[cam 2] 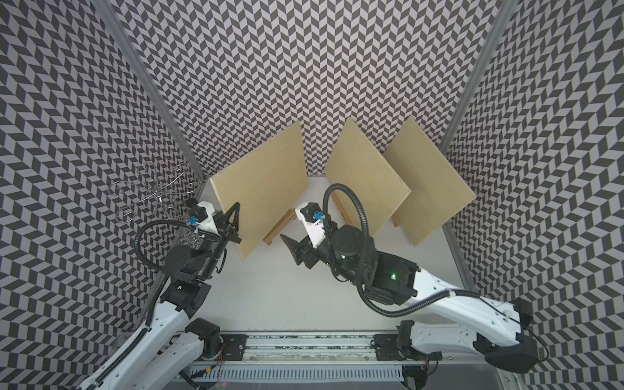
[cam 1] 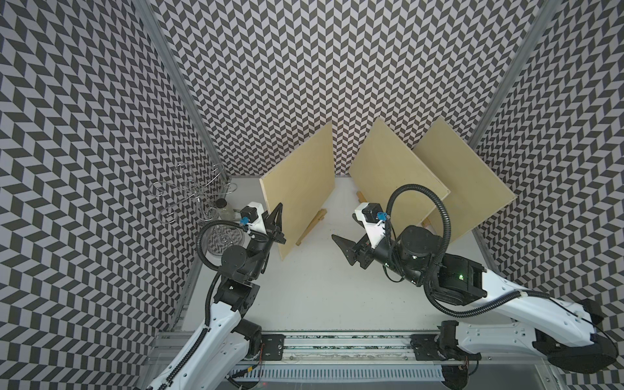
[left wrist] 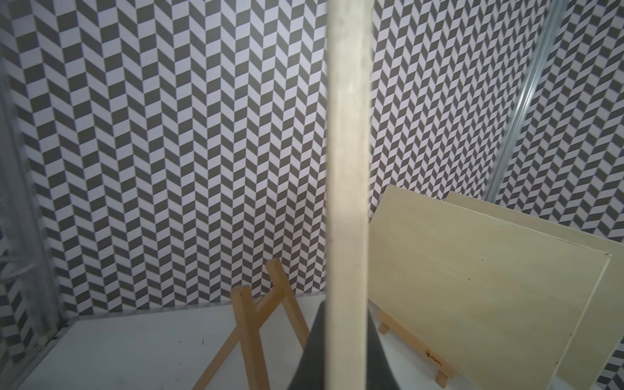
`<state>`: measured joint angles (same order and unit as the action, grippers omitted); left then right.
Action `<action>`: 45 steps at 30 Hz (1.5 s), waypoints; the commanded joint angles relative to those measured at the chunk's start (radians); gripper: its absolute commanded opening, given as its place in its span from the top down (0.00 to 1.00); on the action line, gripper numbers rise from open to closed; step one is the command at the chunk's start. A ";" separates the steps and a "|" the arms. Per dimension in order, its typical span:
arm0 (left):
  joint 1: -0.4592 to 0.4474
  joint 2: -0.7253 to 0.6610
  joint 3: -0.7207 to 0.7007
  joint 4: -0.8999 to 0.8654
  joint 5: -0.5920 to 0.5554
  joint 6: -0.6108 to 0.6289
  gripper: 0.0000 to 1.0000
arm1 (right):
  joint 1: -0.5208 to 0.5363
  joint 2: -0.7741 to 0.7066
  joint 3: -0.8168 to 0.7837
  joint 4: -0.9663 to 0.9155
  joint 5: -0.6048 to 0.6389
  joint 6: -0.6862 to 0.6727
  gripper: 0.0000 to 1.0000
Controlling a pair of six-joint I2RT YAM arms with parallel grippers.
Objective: Assemble the easel
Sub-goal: Place the drawing board on the easel.
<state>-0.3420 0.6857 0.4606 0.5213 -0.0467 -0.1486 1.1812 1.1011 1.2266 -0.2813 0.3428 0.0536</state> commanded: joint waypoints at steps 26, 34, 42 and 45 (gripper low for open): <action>0.132 -0.201 -0.314 0.351 -0.216 -0.031 0.81 | -0.004 -0.029 -0.045 0.016 -0.070 0.061 0.22; 0.148 -0.168 -0.355 0.328 -0.354 -0.036 0.75 | -0.004 -0.029 -0.050 0.028 -0.090 0.062 0.22; 0.170 -0.132 -0.325 0.265 -0.381 -0.050 0.64 | -0.005 -0.044 -0.053 0.031 -0.090 0.061 0.22; 0.169 -0.133 -0.315 0.230 -0.394 -0.066 0.28 | -0.006 -0.050 -0.061 0.039 -0.088 0.059 0.22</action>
<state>-0.1757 0.5552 0.1127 0.7753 -0.4095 -0.2012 1.1812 1.0771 1.1778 -0.3035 0.2630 0.1036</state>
